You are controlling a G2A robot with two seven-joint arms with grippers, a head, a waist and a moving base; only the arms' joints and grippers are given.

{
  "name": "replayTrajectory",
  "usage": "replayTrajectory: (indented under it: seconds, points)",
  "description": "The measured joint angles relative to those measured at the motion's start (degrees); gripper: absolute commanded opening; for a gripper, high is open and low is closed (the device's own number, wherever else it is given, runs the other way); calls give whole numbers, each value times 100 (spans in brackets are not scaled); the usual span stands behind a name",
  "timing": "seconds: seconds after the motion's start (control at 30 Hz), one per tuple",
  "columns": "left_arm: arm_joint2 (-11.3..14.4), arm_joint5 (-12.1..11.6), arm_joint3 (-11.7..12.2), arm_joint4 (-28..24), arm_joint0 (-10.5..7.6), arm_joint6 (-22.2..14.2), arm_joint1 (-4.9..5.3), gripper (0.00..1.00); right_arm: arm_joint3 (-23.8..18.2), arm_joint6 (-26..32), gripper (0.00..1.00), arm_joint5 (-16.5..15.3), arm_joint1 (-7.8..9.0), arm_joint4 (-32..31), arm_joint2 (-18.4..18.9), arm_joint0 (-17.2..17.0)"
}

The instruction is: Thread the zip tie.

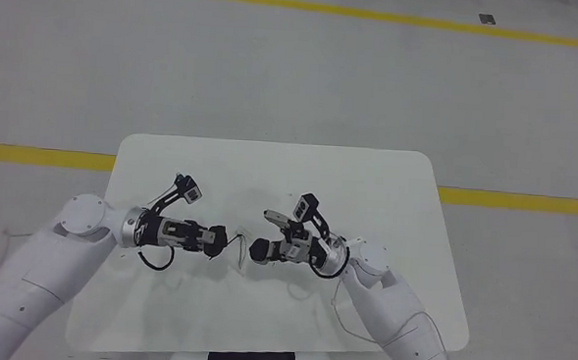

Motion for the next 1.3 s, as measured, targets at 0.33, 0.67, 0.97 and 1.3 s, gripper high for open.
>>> replayTrajectory:
  seconds: [0.33, 0.67, 0.97, 1.3]
  points:
    - [400, -98, 188, -546, -214, 6, 123, 0, 413, 333, 93, 182, -145, 418, -451, 511]
    - [736, -96, 299, -812, -430, 6, 229, 0, 738, 437, 47, 110, -226, 643, -633, 682]
    - [748, -96, 298, -818, -436, 6, 231, 0, 818, 482, 42, 61, -250, 685, -699, 663]
    - [748, -96, 298, -818, -436, 6, 231, 0, 862, 331, 31, -2, -245, 689, -641, 590]
